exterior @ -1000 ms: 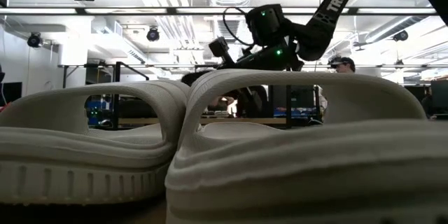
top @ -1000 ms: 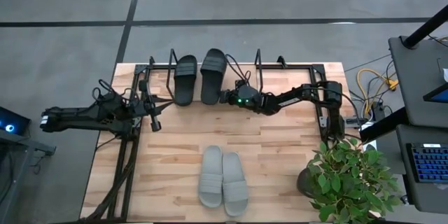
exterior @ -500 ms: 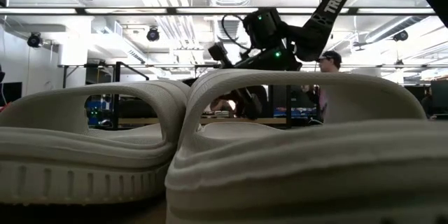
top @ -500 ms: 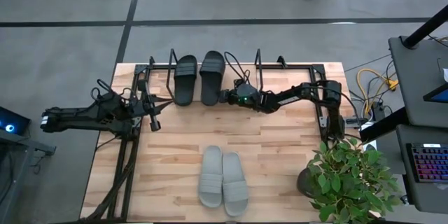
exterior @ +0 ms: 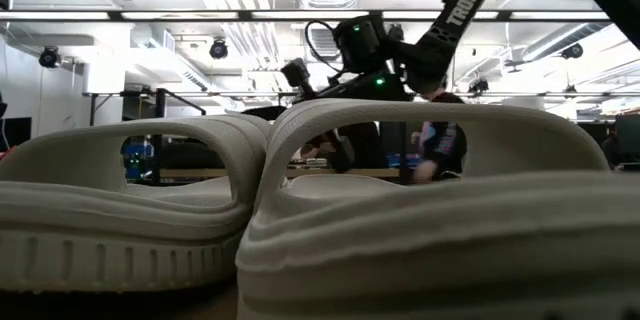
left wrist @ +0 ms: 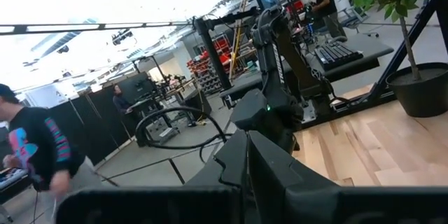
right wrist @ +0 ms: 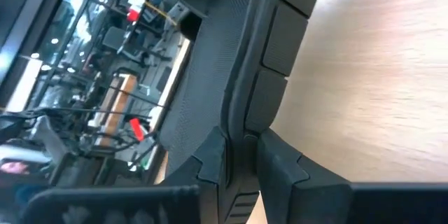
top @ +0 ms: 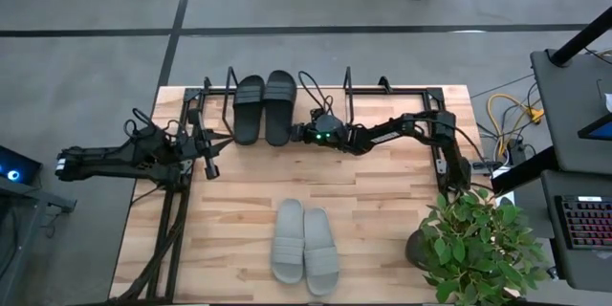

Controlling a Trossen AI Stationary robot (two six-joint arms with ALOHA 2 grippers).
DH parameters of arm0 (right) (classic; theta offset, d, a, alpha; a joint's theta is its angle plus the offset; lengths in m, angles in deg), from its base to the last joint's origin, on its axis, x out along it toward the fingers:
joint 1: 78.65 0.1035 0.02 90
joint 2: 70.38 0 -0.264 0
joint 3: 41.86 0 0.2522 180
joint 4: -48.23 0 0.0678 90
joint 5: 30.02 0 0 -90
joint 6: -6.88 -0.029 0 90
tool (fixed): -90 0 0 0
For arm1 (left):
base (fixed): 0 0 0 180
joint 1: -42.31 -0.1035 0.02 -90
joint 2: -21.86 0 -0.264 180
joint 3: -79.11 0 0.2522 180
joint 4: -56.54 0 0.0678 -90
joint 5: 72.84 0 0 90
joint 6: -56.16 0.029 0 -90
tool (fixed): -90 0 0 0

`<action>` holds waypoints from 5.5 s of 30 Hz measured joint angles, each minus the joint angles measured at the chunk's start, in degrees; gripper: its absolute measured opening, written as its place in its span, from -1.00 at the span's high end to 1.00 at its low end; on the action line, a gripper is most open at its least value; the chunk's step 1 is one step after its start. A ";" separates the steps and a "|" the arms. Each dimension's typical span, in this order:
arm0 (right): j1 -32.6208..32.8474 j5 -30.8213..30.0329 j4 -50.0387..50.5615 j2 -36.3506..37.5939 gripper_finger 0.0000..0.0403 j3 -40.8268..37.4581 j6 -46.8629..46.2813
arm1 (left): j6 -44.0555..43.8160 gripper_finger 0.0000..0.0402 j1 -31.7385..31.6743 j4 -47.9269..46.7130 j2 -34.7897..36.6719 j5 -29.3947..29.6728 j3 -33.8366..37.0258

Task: Pick and place slides into the shelf
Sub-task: Put the black slide on the shelf

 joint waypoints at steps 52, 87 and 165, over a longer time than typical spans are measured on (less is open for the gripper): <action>0.72 2.20 -0.72 -0.34 0.78 0.68 5.86 | 13.82 0.40 9.00 8.42 -29.14 16.79 -7.87; 1.75 1.74 -2.72 5.08 0.78 -2.89 8.49 | 25.31 0.40 29.25 11.54 -68.31 76.04 -13.88; 6.01 3.28 -4.81 7.07 0.42 -2.89 15.26 | 22.56 0.72 18.62 14.62 -72.78 78.60 -16.20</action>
